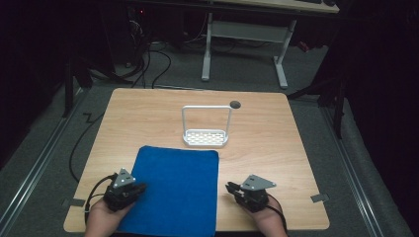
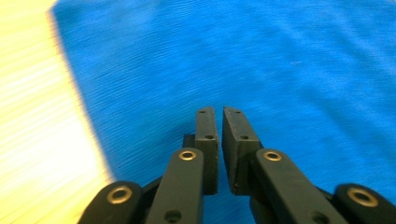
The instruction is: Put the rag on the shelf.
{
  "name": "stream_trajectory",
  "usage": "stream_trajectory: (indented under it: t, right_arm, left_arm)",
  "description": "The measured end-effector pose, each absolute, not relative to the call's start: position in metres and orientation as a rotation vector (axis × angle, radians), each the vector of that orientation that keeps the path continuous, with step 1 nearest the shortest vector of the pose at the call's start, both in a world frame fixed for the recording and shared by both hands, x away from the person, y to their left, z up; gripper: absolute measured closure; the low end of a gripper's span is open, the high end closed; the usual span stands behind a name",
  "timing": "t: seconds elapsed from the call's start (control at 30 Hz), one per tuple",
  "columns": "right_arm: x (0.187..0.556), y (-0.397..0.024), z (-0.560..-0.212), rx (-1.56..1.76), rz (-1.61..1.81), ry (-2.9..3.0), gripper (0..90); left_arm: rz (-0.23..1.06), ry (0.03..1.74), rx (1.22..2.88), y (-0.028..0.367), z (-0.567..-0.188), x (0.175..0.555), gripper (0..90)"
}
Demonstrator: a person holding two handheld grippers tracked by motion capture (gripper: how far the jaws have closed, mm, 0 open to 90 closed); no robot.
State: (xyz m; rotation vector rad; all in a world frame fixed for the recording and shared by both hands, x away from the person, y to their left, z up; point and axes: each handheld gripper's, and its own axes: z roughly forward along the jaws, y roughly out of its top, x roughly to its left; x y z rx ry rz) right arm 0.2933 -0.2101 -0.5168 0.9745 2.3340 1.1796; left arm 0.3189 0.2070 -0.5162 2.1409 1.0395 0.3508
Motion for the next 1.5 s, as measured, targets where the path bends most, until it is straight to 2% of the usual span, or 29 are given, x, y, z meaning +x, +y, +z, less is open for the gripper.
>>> stream_trajectory:
  t: [0.03,0.13,0.3,1.03,1.23,1.4,1.5]
  right_arm:
    - [0.301,-0.19,-0.518,0.937,1.192,2.378,87.1]
    - [0.31,-0.168,-0.525,0.899,1.146,2.45,90.0]
    - [0.315,-0.159,-0.53,0.879,1.064,2.495,90.0]
    - [0.306,-0.197,-0.528,0.988,1.056,2.478,90.0]
    - [0.297,-0.224,-0.525,1.051,1.027,2.467,90.0]
    - [0.289,-0.249,-0.525,1.099,1.021,2.437,90.0]
    - [0.285,-0.266,-0.526,1.16,1.048,2.415,90.0]
  left_arm:
    - [0.348,1.074,2.132,0.215,-0.518,0.322,86.6]
    - [0.34,1.081,2.144,0.216,-0.52,0.322,86.8]
    - [0.324,1.029,2.173,0.211,-0.525,0.321,84.0]
    - [0.235,0.846,2.212,0.171,-0.526,0.308,83.4]
    - [0.155,0.772,2.213,0.15,-0.527,0.3,83.4]
    - [0.147,0.677,2.25,0.129,-0.526,0.292,82.2]
    - [0.119,0.677,2.244,0.127,-0.526,0.293,81.2]
